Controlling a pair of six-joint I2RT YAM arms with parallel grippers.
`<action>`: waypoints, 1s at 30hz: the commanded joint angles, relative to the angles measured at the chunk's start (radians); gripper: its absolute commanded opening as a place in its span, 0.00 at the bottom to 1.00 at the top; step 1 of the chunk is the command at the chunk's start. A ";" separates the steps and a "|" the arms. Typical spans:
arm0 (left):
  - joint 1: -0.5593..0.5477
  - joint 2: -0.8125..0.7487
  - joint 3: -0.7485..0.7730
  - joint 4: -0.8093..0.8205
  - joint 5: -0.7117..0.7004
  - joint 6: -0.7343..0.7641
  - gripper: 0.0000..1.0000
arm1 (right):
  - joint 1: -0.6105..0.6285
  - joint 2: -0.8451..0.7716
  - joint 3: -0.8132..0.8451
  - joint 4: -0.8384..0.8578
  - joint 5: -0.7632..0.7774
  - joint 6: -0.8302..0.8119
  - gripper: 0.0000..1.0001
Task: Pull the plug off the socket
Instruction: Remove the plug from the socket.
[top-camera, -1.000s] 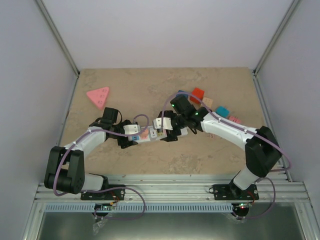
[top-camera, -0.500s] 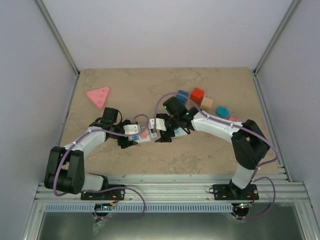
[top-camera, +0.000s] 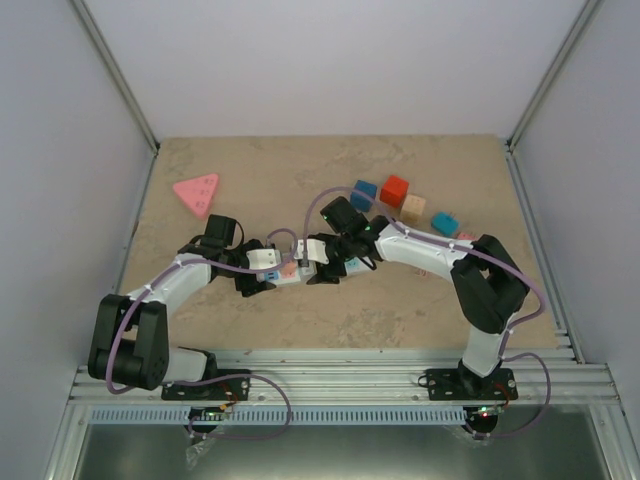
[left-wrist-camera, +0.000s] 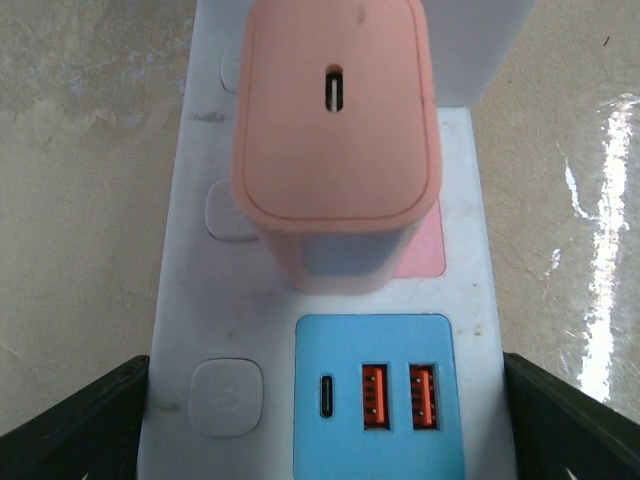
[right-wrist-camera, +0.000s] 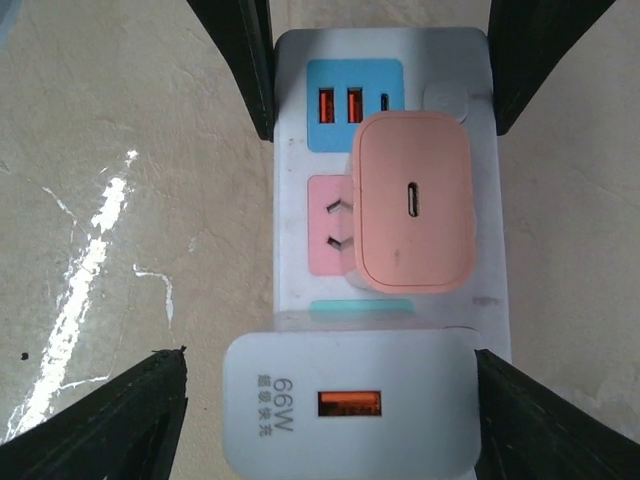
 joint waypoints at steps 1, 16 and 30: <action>0.005 -0.037 0.006 0.050 0.088 -0.005 0.00 | 0.015 0.019 0.029 -0.006 -0.021 0.009 0.73; 0.005 -0.072 -0.008 0.074 0.077 -0.015 0.00 | 0.017 -0.004 0.034 -0.037 -0.024 -0.010 0.42; 0.005 -0.097 -0.017 0.088 0.074 -0.025 0.00 | 0.012 -0.028 0.023 -0.044 -0.035 -0.018 0.41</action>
